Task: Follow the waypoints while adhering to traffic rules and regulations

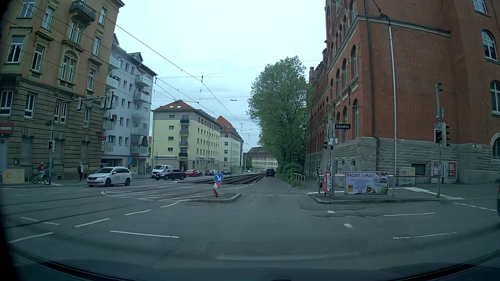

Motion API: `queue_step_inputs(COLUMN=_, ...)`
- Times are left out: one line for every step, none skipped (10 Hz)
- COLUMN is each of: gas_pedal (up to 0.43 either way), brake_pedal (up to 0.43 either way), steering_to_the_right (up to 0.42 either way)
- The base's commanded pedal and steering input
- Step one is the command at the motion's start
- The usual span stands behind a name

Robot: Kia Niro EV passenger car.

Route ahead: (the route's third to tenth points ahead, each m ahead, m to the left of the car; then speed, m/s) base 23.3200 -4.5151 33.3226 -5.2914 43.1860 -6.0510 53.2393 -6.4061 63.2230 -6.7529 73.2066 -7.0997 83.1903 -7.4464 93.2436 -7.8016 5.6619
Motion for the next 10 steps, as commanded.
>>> queue_step_inputs(gas_pedal=0.169, brake_pedal=0.000, steering_to_the_right=0.033)
queue_step_inputs(gas_pedal=0.177, brake_pedal=0.000, steering_to_the_right=0.039)
queue_step_inputs(gas_pedal=0.177, brake_pedal=0.000, steering_to_the_right=0.042)
queue_step_inputs(gas_pedal=0.189, brake_pedal=0.000, steering_to_the_right=0.041)
queue_step_inputs(gas_pedal=0.189, brake_pedal=0.000, steering_to_the_right=0.040)
queue_step_inputs(gas_pedal=0.197, brake_pedal=0.000, steering_to_the_right=0.034)
queue_step_inputs(gas_pedal=0.197, brake_pedal=0.000, steering_to_the_right=0.029)
queue_step_inputs(gas_pedal=0.197, brake_pedal=0.000, steering_to_the_right=0.026)
queue_step_inputs(gas_pedal=0.197, brake_pedal=0.000, steering_to_the_right=0.024)
queue_step_inputs(gas_pedal=0.197, brake_pedal=0.000, steering_to_the_right=0.021)
